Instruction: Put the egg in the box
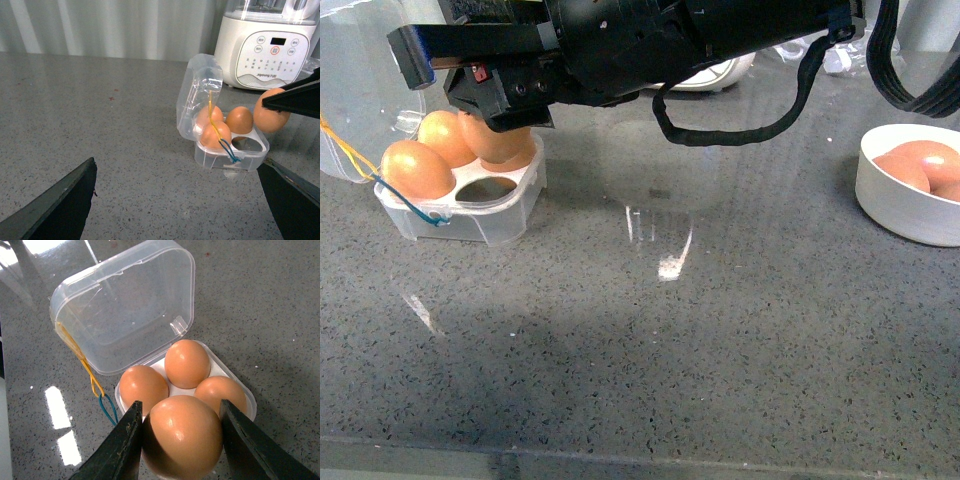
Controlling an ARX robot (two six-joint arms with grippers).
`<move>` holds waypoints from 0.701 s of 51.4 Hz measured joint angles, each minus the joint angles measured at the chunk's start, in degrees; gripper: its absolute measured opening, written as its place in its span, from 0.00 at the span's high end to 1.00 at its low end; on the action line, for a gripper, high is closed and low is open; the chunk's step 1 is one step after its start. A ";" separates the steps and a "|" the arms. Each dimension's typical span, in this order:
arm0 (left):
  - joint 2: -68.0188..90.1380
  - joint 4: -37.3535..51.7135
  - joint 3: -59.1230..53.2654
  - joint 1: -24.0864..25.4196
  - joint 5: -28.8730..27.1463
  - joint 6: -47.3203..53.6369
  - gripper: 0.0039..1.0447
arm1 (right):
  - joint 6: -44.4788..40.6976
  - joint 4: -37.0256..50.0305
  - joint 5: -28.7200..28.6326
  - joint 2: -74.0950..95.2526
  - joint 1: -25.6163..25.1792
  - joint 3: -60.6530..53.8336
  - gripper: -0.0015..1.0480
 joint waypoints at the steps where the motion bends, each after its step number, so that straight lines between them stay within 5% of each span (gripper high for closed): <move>1: 0.00 0.00 0.00 0.00 0.00 0.00 0.06 | -0.09 -0.09 -0.02 0.20 0.09 0.13 0.63; 18: 0.00 0.00 0.00 0.00 0.00 0.00 0.06 | -0.46 -1.18 -0.46 1.81 0.63 2.38 0.61; 32: 0.00 0.00 0.00 0.00 0.00 0.00 0.06 | 1.95 0.70 1.62 1.49 0.20 2.49 0.09; 36: 0.00 0.00 0.00 0.00 0.00 0.00 0.06 | 3.17 1.70 3.56 0.00 -0.50 1.18 0.06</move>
